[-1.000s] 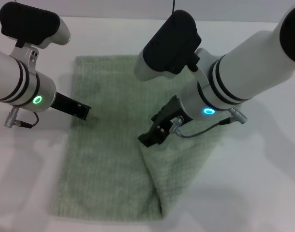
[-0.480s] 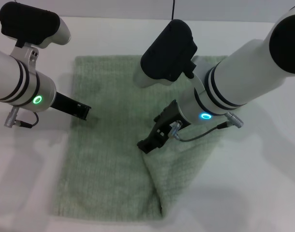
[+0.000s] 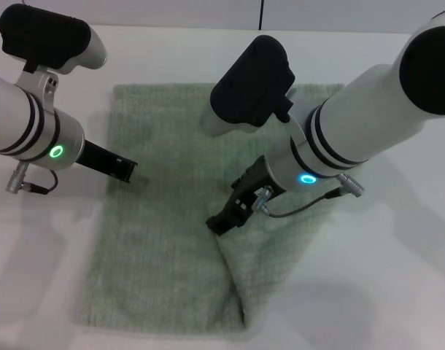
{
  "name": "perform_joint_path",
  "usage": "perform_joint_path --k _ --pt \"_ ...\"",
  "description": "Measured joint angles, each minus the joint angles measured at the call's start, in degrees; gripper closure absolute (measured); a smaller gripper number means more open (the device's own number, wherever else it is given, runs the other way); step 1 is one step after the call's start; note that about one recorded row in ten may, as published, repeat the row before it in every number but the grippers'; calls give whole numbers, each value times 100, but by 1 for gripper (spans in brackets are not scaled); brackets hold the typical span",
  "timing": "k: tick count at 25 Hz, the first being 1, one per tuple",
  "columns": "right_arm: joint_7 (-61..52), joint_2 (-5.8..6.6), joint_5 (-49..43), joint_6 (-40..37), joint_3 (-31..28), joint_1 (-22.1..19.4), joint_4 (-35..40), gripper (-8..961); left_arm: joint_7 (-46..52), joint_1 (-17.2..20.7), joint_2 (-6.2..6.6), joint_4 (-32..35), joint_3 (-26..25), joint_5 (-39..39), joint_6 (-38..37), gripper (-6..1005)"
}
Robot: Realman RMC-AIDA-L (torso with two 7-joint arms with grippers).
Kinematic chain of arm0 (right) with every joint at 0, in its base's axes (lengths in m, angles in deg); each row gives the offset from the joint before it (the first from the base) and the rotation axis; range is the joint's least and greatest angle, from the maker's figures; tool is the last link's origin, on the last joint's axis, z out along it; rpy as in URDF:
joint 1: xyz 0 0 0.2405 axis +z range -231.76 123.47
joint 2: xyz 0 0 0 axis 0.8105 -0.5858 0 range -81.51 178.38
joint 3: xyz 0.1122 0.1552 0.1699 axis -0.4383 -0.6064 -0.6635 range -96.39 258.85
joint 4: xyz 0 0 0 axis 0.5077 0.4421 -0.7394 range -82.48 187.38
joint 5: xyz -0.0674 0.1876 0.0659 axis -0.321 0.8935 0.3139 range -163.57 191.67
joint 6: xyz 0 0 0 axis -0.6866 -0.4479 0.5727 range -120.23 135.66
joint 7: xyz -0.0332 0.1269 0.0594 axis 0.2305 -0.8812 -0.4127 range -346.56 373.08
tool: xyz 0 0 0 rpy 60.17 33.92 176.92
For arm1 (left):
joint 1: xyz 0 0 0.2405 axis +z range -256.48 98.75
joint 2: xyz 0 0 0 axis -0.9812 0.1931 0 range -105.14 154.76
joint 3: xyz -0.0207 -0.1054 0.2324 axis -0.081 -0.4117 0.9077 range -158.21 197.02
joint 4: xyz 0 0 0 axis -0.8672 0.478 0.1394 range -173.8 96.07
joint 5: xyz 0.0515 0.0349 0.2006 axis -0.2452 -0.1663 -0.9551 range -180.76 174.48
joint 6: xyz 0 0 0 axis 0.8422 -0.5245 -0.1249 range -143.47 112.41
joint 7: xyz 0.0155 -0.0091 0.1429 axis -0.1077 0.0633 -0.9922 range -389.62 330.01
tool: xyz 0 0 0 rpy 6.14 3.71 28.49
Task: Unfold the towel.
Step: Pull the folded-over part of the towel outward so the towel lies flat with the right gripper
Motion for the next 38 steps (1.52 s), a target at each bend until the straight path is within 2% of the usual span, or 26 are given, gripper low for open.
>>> perform_joint_path --k 8,16,27,30,36,38 --pt "5 0 72 -1 100 63 62 271 0 13 0 0 0 0 30 1001" --pt "-11 0 85 -3 147 270 447 338 -11 13 0 0 0 1 61 1000" --pt "22 0 16 287 117 305 164 571 -32 14 11 0 0 1 65 1000" --pt "21 1 -9 364 107 306 102 785 -31 16 17 0 0 1 66 1000" --pt "-36 17 -147 758 48 291 -271 926 -36 12 18 -16 0 1 94 1000" --pt "-94 18 -301 880 17 264 -412 927 -41 5 18 -18 0 1 97 1000"
